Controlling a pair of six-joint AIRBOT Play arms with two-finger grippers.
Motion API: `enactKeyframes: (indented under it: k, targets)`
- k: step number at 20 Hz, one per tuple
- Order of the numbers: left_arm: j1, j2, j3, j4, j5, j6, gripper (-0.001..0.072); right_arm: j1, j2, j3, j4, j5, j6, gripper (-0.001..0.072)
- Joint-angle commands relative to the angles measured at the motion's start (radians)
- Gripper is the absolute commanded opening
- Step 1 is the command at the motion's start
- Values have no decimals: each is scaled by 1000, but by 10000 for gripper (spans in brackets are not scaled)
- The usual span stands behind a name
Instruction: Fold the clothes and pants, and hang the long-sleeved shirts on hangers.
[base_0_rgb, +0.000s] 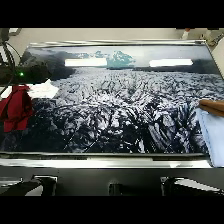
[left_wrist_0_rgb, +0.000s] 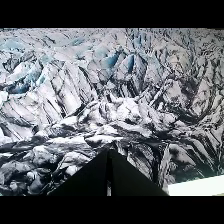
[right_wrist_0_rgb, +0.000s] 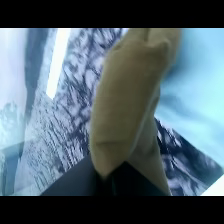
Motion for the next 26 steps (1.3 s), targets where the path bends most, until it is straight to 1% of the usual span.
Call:
enactKeyframes:
  k: [1, 3, 5, 7, 10, 13, 14, 15, 17, 18, 19, 20, 21, 22, 23, 24, 25, 26]
  targets:
    - [0, 0, 0, 0, 3, -1, 25, -56, 0, 1, -162, 200, 42, 35]
    - [0, 0, 0, 0, 3, -1, 25, -54, 0, -20, -315, 220, 61, 35]
    - [0, 0, 0, 0, 2, -1, 25, -54, 0, -82, -404, 208, 59, 35]
    - [0, 0, 0, 0, 3, -1, 25, -54, 0, -179, -494, 155, 48, 35]
    - [0, 0, 0, 0, 3, -1, 25, -54, 0, -322, -571, 45, 30, 35]
    - [0, 0, 0, 0, 3, -1, 25, -54, 0, -406, -616, -45, 28, 36]
    - [0, 0, 0, 0, 3, -1, 25, -54, 0, -421, -618, -61, 24, 64]
    - [0, 0, 0, 0, 3, -1, 25, -54, 0, -428, -618, -72, 23, 172]
    - [0, 0, 0, 0, 3, -1, 25, -54, 2, -420, -600, -77, 10, 623]
    - [0, 0, 0, -4, 3, -2, 25, -54, 2, -397, -559, -74, -26, 665]
    - [0, 0, 5, -32, 5, -1, 25, -54, 2, -350, -491, -69, -30, 664]
    - [0, 0, 17, -60, 13, 1, 25, -54, 2, -274, -377, -79, -30, 663]
    - [0, 0, 39, -71, 30, 17, 25, -52, 2, -182, -220, -123, -30, 663]
    - [0, -2, 71, -67, 59, 42, 24, -38, 2, -90, -77, -195, -36, 662]
    - [0, -6, 108, -41, 97, 47, 23, -1, 2, 14, 51, -288, -89, 661]
    - [-4, -21, 163, 10, 124, 48, 23, 54, 5, 109, 116, -361, -164, 659]
    - [-19, -49, 226, 123, 117, 47, 23, 137, 16, 197, 126, -406, -238, 653]
    - [-46, -80, 273, 263, 94, 37, 22, 235, 34, 245, 98, -437, -275, 654]
